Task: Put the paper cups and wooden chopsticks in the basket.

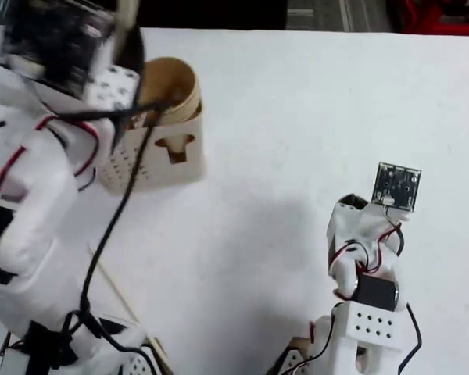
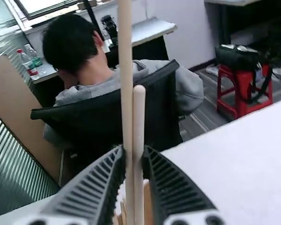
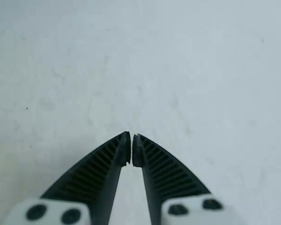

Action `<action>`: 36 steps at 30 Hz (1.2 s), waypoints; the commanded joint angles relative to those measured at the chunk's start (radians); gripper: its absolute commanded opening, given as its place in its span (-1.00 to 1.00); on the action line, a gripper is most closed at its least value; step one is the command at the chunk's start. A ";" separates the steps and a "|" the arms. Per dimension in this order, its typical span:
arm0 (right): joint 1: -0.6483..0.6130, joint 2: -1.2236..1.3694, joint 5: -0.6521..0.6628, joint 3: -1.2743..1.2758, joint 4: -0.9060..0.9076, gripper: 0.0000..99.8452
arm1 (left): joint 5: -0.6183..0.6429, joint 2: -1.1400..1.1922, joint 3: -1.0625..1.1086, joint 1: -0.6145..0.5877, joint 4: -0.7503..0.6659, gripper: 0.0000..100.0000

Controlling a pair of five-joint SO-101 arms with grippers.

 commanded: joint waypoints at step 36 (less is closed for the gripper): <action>-0.010 0.005 -0.002 -0.014 -0.019 -0.95 | 0.124 -0.085 0.927 -0.225 -0.620 -0.67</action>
